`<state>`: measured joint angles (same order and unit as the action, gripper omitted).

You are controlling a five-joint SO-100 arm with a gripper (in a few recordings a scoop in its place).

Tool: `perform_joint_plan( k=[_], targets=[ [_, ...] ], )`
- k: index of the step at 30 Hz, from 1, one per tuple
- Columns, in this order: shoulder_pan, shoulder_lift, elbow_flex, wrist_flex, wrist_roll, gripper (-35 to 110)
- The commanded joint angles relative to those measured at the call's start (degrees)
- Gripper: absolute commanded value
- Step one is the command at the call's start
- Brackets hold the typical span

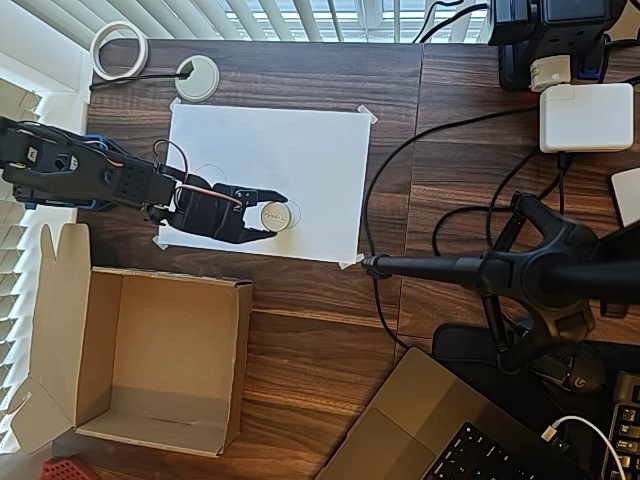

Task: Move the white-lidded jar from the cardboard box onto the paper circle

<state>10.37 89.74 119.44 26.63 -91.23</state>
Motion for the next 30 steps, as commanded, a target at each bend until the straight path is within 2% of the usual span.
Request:
perform_joint_plan(
  k=[1,30],
  targets=[
    [0.09,1.76,-1.32,-1.32,-0.18,11],
    [-1.14,-0.53,-2.72,-4.92,1.41,12]
  ],
)
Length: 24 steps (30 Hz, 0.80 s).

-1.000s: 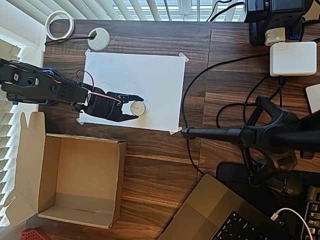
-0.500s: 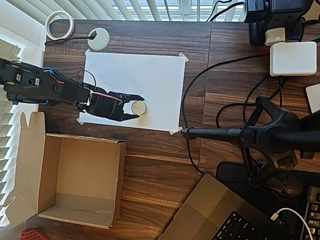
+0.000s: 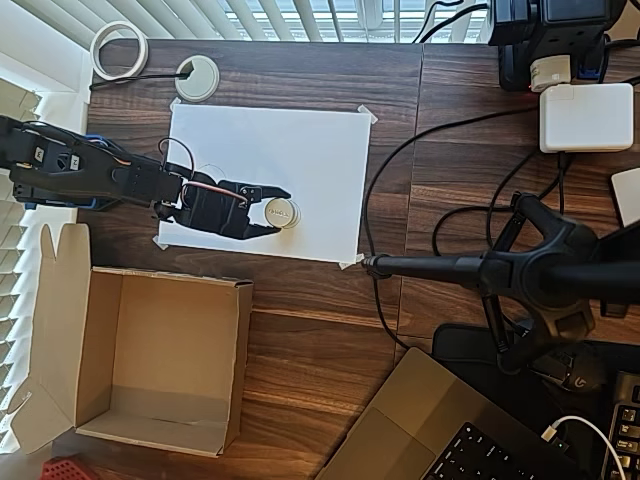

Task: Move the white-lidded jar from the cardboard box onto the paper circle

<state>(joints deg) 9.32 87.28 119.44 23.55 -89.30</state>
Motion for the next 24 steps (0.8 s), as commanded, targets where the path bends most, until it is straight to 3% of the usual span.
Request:
perform_joint_plan(
  k=[1,9,16,24],
  targets=[
    [-0.09,1.85,-2.90,-1.93,-0.62,14],
    [0.53,2.29,-1.93,-4.57,-1.93,31],
    [0.53,3.78,0.44,-5.71,-3.16,33],
    [-1.41,12.22,2.64,-12.66,6.33,36]
  ],
)
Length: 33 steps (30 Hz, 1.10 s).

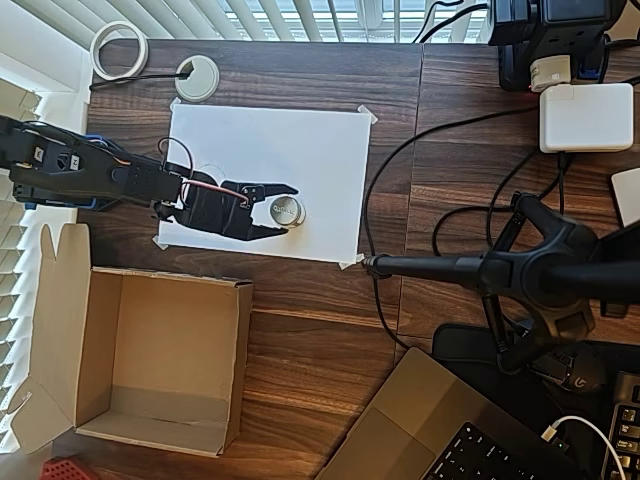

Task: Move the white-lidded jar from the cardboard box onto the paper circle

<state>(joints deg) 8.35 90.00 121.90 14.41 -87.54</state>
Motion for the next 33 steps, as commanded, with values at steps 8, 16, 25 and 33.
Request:
perform_joint_plan(
  k=[8,16,25,33],
  targets=[
    [-5.10,37.00,24.96,-2.99,44.47,22],
    [-7.29,84.55,43.77,32.87,71.28,0],
    [-8.70,102.74,49.39,55.02,75.32,0],
    [-8.53,105.73,52.56,56.95,75.94,0]
  ],
)
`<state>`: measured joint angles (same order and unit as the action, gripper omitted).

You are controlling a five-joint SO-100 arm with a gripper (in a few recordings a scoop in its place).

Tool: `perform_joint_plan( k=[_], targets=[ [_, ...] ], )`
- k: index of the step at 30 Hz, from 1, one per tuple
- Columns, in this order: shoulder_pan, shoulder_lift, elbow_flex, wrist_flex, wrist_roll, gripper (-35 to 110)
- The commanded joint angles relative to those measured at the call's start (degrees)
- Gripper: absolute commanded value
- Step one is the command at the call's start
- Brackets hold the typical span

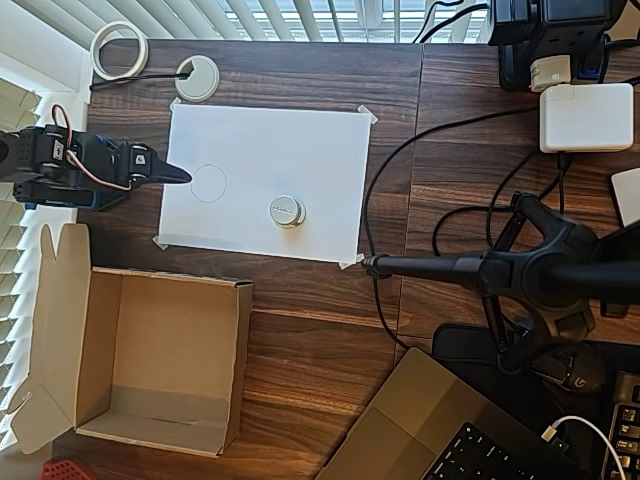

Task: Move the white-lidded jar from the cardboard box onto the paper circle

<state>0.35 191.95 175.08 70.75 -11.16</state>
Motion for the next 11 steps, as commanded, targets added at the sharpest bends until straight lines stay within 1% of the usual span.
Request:
perform_joint_plan(
  k=[1,11],
  targets=[
    [-0.62,3.78,-0.62,0.62,-0.53,0],
    [-1.85,3.78,-0.62,0.70,-1.93,0]
  ],
)
